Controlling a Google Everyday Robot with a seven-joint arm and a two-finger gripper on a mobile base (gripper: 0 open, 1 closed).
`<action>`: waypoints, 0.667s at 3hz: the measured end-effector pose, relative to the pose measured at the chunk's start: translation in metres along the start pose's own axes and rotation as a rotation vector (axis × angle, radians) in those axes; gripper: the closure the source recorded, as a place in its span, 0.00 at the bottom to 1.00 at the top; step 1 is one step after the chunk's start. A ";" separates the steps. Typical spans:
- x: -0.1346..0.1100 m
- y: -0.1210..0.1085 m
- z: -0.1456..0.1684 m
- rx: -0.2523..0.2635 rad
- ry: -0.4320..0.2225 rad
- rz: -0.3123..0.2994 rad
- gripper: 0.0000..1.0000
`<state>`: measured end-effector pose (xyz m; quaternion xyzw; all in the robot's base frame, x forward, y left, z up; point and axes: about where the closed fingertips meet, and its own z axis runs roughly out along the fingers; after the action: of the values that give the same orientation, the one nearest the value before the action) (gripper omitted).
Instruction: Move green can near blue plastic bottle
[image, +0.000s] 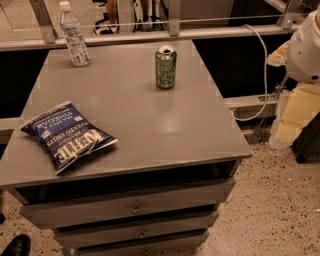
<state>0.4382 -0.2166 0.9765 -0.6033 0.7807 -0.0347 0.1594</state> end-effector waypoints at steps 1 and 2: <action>0.000 0.000 0.000 0.000 0.000 0.000 0.00; -0.002 -0.005 0.000 0.021 -0.033 0.000 0.00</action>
Offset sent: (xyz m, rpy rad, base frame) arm 0.0077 -0.0003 -0.0005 0.0445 -0.0299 0.0084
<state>0.4435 -0.2158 0.9785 -0.6021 0.7776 -0.0330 0.1784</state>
